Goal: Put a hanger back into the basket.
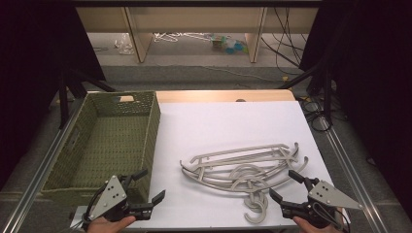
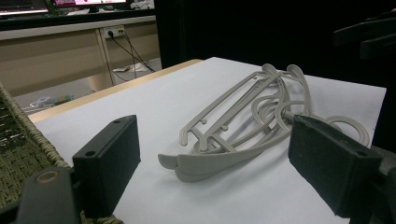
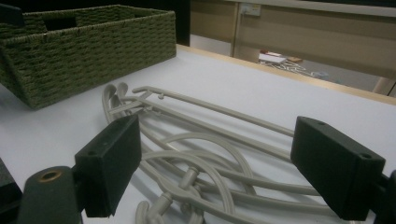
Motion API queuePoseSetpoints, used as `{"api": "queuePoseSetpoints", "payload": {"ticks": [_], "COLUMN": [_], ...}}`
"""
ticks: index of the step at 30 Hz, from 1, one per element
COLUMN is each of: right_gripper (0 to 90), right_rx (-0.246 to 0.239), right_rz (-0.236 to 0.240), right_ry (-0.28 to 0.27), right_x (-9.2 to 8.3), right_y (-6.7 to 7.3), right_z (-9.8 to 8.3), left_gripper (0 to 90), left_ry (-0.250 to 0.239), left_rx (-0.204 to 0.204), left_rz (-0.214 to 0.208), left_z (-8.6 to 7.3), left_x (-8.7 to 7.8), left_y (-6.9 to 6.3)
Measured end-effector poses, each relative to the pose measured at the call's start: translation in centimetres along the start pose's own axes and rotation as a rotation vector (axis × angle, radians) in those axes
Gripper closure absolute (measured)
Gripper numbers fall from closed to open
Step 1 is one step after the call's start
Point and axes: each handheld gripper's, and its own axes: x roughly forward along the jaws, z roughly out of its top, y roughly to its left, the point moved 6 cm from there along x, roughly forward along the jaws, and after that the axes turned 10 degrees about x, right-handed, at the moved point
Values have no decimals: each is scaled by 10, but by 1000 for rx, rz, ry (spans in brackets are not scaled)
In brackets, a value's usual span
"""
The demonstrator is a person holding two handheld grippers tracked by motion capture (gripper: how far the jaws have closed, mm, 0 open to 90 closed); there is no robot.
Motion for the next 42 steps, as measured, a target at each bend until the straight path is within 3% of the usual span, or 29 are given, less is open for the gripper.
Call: {"api": "queuePoseSetpoints", "payload": {"ticks": [1,4,8,9,12,22,27,35,42], "right_gripper": [171,176,187,213,257,375,414,494,555], "right_rx": [-18,-9,-57,-96,-131,-337,-462,-551,-629], "right_rz": [0,21,22,32,45,94,87,82,123], "right_ry": [6,11,46,51,77,305,409,546,616], "right_x": [0,2,3,5,9,20,32,43,55], "right_y": [-1,0,-2,-4,-6,-16,-26,-42,-44], "right_z": [0,0,0,0,-2,-20,-29,-38,-43], "left_gripper": [165,166,165,165,165,167,168,171,185], "left_ry": [1,6,9,12,13,24,26,32,30], "left_rx": [0,7,3,6,6,13,9,17,27], "left_rz": [0,-4,-5,-7,-8,-10,-12,-14,-29], "left_z": [0,-1,-1,-1,-1,-2,-3,-3,-4], "left_x": [0,0,1,1,1,2,2,4,6], "left_y": [0,0,-1,-2,-2,-2,-2,-3,-6]}}
